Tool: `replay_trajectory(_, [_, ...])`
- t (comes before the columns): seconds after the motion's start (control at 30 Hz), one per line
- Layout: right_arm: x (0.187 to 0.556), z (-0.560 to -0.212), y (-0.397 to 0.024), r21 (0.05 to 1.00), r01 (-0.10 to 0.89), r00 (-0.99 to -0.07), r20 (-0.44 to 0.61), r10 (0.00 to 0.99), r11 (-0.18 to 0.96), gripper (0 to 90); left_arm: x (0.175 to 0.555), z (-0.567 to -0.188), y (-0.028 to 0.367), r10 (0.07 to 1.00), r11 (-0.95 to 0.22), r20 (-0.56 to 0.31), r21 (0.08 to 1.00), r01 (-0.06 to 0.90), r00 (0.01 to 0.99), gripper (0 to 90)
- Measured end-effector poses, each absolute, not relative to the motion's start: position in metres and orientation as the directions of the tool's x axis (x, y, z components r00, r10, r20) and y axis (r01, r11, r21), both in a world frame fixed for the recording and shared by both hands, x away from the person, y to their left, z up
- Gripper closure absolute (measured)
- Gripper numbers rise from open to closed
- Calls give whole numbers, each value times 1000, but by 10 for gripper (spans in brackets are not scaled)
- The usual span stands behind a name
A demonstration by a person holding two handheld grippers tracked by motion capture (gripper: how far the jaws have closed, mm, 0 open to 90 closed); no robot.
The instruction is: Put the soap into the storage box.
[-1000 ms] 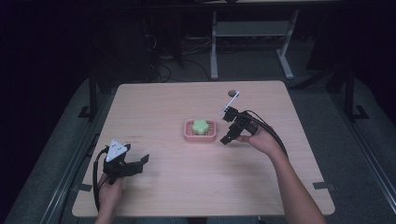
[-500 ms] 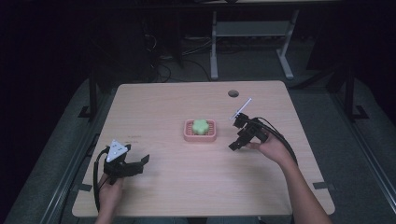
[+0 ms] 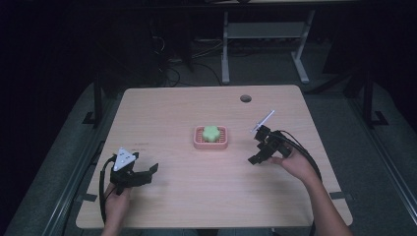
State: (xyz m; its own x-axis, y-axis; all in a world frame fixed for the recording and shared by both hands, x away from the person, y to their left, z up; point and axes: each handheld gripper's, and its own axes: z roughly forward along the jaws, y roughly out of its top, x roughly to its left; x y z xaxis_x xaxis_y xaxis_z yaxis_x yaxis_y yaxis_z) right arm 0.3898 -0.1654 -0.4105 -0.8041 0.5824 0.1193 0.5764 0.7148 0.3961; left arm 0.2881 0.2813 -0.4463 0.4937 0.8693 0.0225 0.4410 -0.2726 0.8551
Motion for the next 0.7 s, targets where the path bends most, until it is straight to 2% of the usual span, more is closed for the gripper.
replay_trajectory(0.7, [365, -426, -190, 417, 596, -788, 141, 600, 686, 260, 287, -448, 279, 864, -282, 26, 853, 440, 502, 141])
